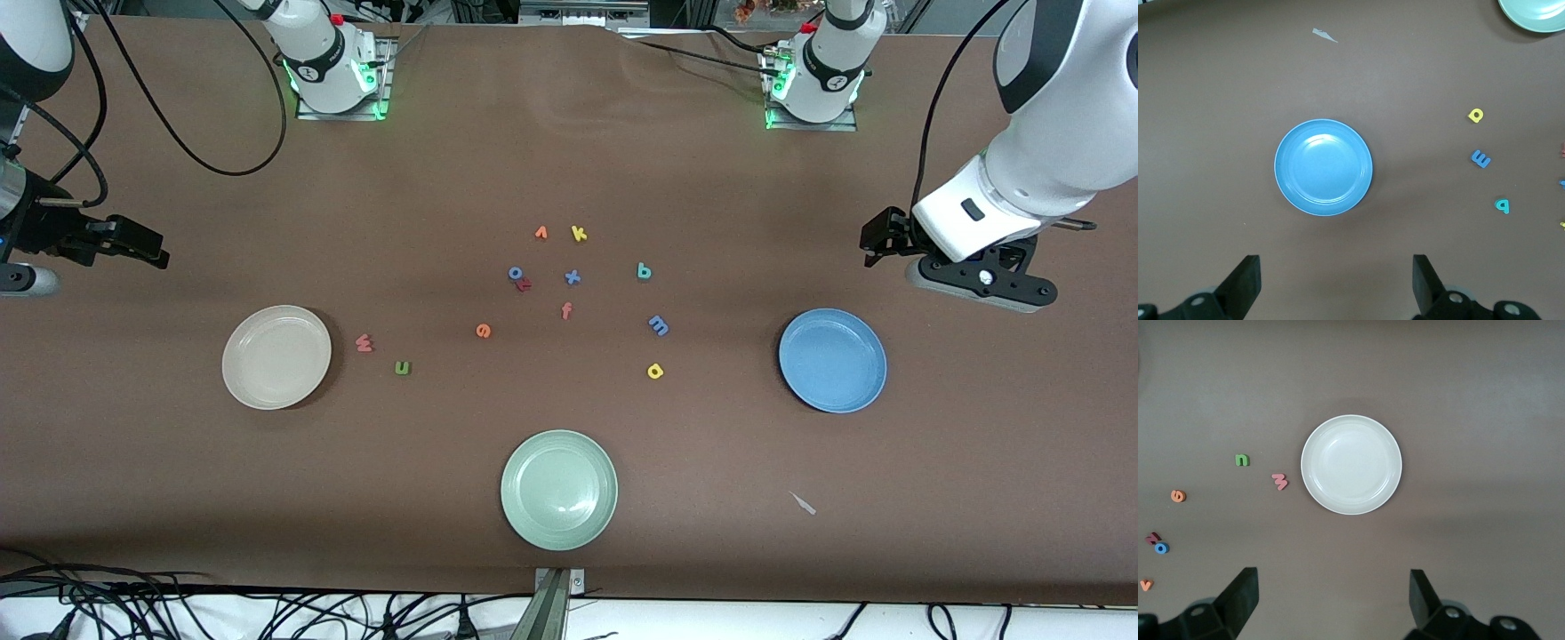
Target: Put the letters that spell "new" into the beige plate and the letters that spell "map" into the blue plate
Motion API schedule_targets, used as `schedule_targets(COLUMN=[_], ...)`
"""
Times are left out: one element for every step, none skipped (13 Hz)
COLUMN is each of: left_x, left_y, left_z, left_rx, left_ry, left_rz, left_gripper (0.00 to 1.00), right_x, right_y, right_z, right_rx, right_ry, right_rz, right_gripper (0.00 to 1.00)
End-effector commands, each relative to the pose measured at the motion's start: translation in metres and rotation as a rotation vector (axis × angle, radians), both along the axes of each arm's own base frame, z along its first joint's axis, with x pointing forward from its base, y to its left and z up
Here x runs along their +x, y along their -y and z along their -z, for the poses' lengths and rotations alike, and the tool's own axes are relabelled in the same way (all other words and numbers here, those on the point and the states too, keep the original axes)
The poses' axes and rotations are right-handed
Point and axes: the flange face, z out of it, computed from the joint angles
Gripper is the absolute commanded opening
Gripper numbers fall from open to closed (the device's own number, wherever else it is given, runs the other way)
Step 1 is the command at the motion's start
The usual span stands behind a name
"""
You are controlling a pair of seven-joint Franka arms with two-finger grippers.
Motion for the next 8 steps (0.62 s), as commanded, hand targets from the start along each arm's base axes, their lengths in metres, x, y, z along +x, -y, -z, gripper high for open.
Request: schedule_targets(left_x=[0.0015, 0.0020, 0.0020, 0.0022, 0.0018, 0.0020, 0.0025, 0.0027], left_y=[0.0018, 0.0019, 0.0038, 0.0029, 0.0038, 0.0037, 0.0011, 0.0003], left_z=[-0.0053, -0.0045, -0.0036, -0.0036, -0.0035, -0.0036, -0.0036, -0.0043], left_rx=[-0.005, -0.005, -0.005, -0.005, -0.006, -0.005, -0.005, -0.007], left_ry=[-0.004, -0.004, -0.005, -0.005, -0.007, -0.005, -0.005, -0.004], left_rz=[-0.006, -0.006, -0.005, -0.006, -0.005, -0.005, -0.009, -0.011], left_gripper=[1.00, 1.00, 1.00, 1.00, 1.00, 1.00, 1.00, 1.00], right_x=[-0.0029, -0.0028, -0.0028, -0.0028, -0.0028, -0.0028, -0.0028, -0.0028], right_y=[-0.0008, 0.0001, -0.0008, 0.0001, 0.0001, 0.0001, 0.0001, 0.0001], right_z=[-0.0058, -0.0065, -0.0065, -0.0065, -0.0065, -0.0065, -0.0065, -0.0065], right_rx=[0.007, 0.007, 0.007, 0.007, 0.007, 0.007, 0.007, 0.007], right_ry=[0.006, 0.007, 0.007, 0.007, 0.007, 0.007, 0.007, 0.007], right_rz=[-0.003, -0.002, -0.003, -0.002, -0.002, -0.002, -0.002, -0.002], right_gripper=[1.00, 1.00, 1.00, 1.00, 1.00, 1.00, 1.00, 1.00])
